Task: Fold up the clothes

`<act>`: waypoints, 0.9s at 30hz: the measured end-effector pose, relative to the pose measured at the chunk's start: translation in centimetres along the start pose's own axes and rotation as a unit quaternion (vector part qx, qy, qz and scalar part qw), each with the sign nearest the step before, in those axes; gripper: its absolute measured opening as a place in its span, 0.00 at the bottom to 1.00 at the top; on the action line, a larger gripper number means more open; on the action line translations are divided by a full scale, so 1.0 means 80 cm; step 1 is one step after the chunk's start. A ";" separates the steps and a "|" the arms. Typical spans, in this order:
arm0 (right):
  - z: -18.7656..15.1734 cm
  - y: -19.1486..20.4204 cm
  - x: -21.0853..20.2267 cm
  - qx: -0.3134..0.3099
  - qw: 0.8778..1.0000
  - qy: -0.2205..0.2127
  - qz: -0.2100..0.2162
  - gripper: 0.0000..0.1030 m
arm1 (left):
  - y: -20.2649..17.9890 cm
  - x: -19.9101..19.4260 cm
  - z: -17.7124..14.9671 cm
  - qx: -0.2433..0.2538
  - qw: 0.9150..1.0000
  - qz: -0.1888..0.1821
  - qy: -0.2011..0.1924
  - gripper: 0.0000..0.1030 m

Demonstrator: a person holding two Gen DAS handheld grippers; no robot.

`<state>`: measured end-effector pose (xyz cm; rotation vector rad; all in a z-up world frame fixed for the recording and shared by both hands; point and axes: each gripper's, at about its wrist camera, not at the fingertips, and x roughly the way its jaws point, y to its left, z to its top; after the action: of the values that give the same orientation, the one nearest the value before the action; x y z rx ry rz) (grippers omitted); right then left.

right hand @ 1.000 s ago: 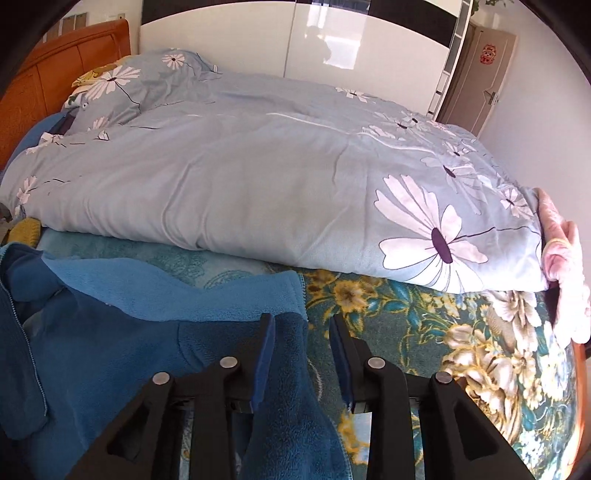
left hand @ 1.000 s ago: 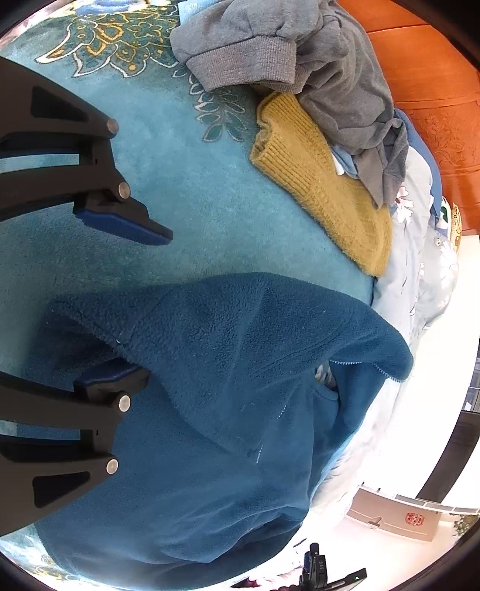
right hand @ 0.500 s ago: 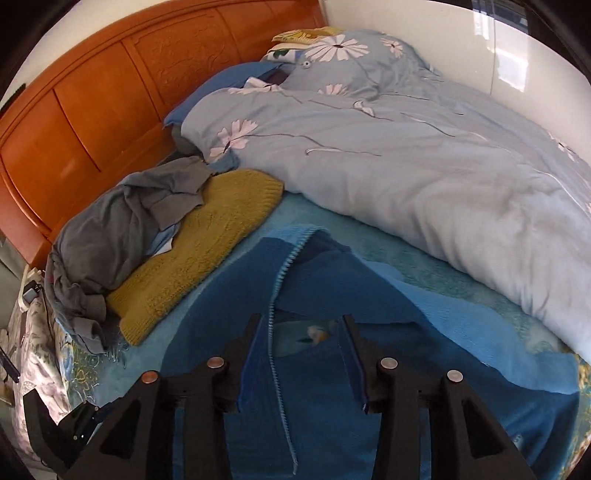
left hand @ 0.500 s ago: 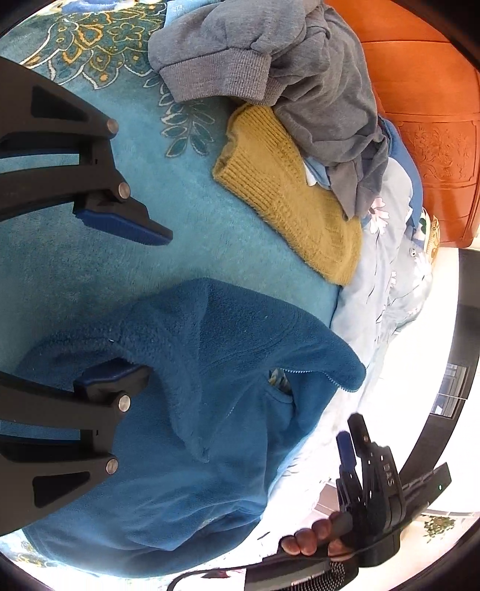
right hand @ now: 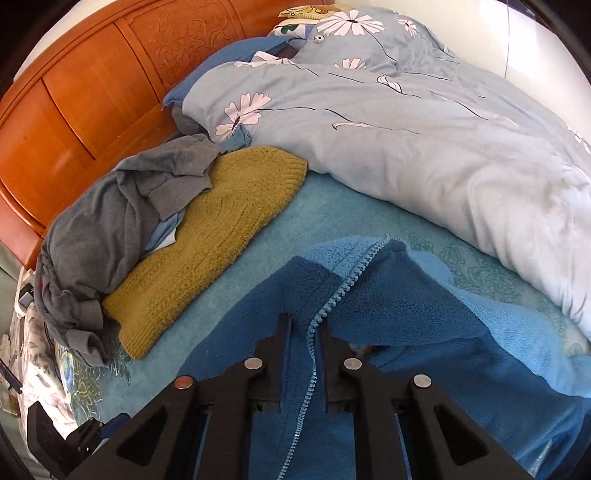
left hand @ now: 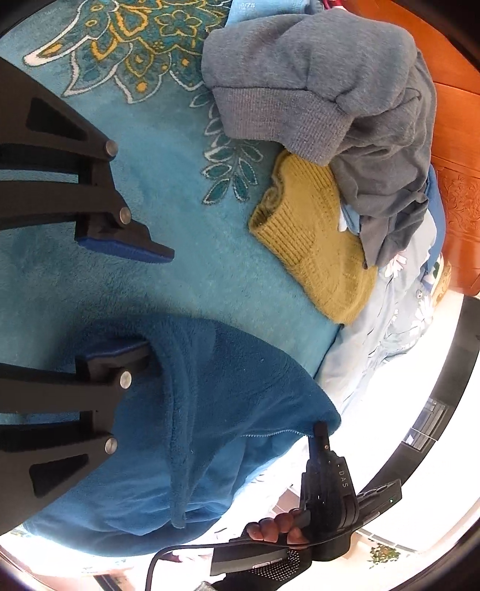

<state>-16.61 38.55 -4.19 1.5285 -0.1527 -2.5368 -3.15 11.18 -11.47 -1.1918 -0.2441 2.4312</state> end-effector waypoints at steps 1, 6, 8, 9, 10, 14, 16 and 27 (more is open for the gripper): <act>-0.003 0.000 -0.005 -0.003 1.000 0.000 -0.003 0.10 | -0.001 -0.001 -0.001 0.000 1.000 -0.002 0.000 0.28; -0.023 -0.012 -0.053 0.008 1.000 -0.022 -0.008 0.09 | -0.018 -0.022 -0.007 0.017 1.000 -0.019 -0.012 0.10; -0.036 -0.019 -0.082 0.008 0.999 -0.037 -0.012 0.09 | -0.025 -0.034 -0.010 0.026 0.999 -0.034 -0.013 0.10; -0.045 -0.024 -0.096 0.011 0.999 -0.043 -0.013 0.09 | -0.028 -0.039 -0.012 0.029 0.999 -0.043 -0.011 0.10; -0.055 -0.030 -0.110 0.015 0.999 -0.050 -0.014 0.09 | -0.032 -0.044 -0.015 0.033 0.998 -0.051 -0.008 0.10; -0.106 -0.060 -0.132 0.038 0.998 -0.042 -0.034 0.09 | -0.051 -0.054 -0.030 0.073 0.996 -0.054 0.006 0.10; -0.135 -0.081 -0.126 0.062 0.997 -0.024 -0.041 0.09 | -0.058 -0.053 -0.038 0.085 0.995 -0.053 0.016 0.10; -0.237 -0.150 -0.054 0.163 0.985 0.044 -0.046 0.09 | -0.061 -0.035 -0.060 0.100 0.993 -0.022 0.064 0.10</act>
<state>0.96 51.27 -11.41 1.7979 -0.5195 -2.6079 3.54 14.16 -10.80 -1.2323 0.0112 2.2689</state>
